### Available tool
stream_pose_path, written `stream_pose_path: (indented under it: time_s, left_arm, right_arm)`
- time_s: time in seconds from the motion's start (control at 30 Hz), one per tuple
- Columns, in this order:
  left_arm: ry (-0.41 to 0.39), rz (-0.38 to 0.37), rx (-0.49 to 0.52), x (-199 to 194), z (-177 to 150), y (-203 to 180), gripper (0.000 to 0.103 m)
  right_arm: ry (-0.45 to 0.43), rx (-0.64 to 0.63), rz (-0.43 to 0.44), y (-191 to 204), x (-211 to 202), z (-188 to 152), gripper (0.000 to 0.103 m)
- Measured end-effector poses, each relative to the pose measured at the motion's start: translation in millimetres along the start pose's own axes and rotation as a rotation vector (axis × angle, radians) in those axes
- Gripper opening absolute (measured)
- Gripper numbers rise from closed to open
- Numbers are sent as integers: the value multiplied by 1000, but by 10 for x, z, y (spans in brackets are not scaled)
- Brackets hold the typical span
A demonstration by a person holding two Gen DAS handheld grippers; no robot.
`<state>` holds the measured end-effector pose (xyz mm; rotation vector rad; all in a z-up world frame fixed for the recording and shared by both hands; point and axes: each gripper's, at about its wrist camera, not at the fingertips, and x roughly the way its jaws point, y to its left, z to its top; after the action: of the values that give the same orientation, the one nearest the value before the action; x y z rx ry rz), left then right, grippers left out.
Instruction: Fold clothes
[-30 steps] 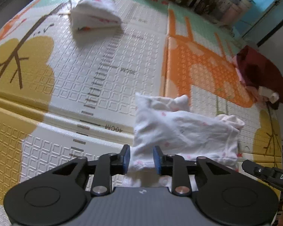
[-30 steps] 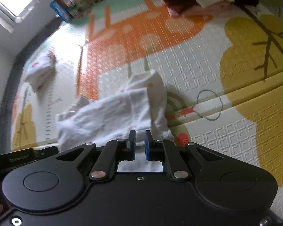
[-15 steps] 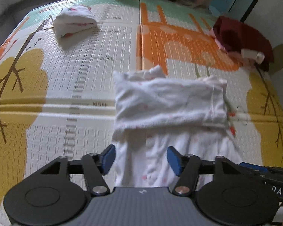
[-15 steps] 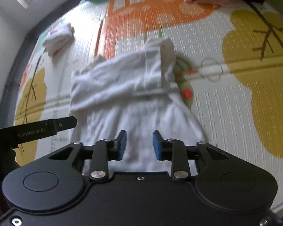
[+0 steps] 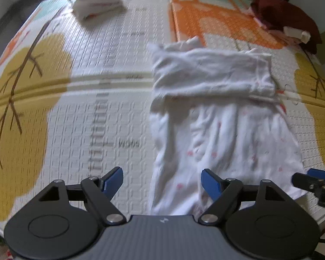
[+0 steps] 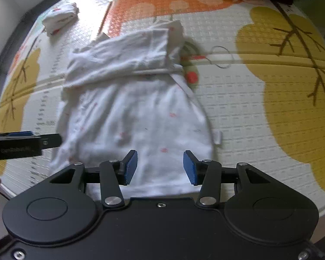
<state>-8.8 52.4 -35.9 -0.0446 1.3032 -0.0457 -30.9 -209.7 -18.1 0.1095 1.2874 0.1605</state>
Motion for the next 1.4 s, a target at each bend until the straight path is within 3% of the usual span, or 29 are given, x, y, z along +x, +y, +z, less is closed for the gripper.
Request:
stream_pose_path:
  time_s: [0.43,1.07,1.23,1.4]
  left_arm:
    - [79,-32,-11,140,-251,200,81]
    - [64,-66,-11,186,-375,192,81]
    - [52,-73,-7,169,-394,183,76]
    - [42,-85,15,142,-415,145,66]
  right_arm:
    - [40,71,-52,-350,94,-217,45]
    - [31,43,-84,-360,186,-314,44]
    - [29,34,-87,-376,204,-328,43]
    - [31,13,-62,-342,203,-341,27]
